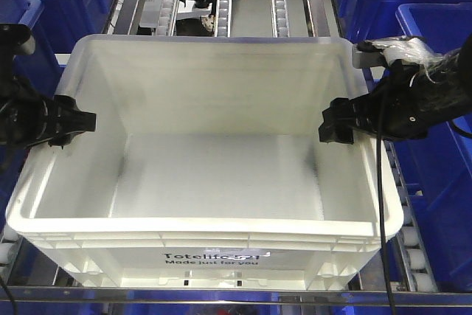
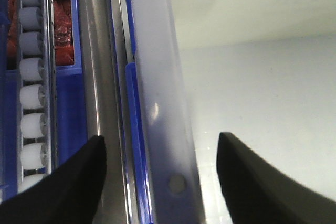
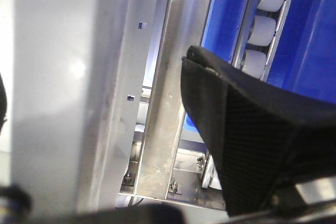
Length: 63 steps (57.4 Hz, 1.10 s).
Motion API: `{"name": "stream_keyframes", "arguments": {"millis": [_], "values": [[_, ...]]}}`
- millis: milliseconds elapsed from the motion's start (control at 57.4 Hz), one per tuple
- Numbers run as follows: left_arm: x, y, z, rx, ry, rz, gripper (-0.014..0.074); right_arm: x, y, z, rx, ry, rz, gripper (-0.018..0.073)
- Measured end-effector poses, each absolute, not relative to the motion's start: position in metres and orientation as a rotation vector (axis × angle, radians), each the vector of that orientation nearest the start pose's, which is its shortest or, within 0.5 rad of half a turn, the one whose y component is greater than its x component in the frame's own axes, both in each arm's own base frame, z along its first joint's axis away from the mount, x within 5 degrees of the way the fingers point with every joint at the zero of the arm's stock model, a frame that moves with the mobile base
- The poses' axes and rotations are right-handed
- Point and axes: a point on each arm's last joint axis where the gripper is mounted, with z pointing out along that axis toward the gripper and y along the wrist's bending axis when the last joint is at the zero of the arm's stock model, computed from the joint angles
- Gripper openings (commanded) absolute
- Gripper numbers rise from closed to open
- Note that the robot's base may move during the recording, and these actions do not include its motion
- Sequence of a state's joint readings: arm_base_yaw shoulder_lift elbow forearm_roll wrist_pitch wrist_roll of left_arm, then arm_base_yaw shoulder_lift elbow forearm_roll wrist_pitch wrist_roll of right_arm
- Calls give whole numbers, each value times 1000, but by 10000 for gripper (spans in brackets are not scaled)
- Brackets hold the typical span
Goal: Move bin from left to right shelf
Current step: 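Lift the white tote and pull it off the roller lane toward the robot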
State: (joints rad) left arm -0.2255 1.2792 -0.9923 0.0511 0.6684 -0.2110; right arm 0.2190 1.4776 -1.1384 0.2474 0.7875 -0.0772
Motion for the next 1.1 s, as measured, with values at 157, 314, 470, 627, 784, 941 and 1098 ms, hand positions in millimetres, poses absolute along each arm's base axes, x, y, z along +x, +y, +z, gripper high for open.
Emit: {"name": "stream_keyframes", "arguments": {"millis": [157, 314, 470, 627, 784, 941, 1098], "values": [[261, -57, 304, 52, 2455, -137, 428, 296, 82, 290, -220, 2600, 341, 588], [261, -57, 303, 52, 2462, -136, 428, 296, 82, 290, -220, 2600, 341, 588], [263, -57, 301, 53, 2474, -133, 428, 296, 82, 290, -220, 2600, 341, 587], [263, -57, 301, 54, 2474, -133, 428, 296, 82, 290, -220, 2600, 341, 560], [263, -57, 301, 54, 2475, -133, 410, 296, 82, 290, -220, 2600, 341, 424], [263, -58, 301, 53, 2476, -135, 281, 296, 82, 290, -217, 2601, 347, 198], [263, -59, 301, 43, 2475, -157, 64, 296, 84, 291, -210, 2600, 379, -14]]}}
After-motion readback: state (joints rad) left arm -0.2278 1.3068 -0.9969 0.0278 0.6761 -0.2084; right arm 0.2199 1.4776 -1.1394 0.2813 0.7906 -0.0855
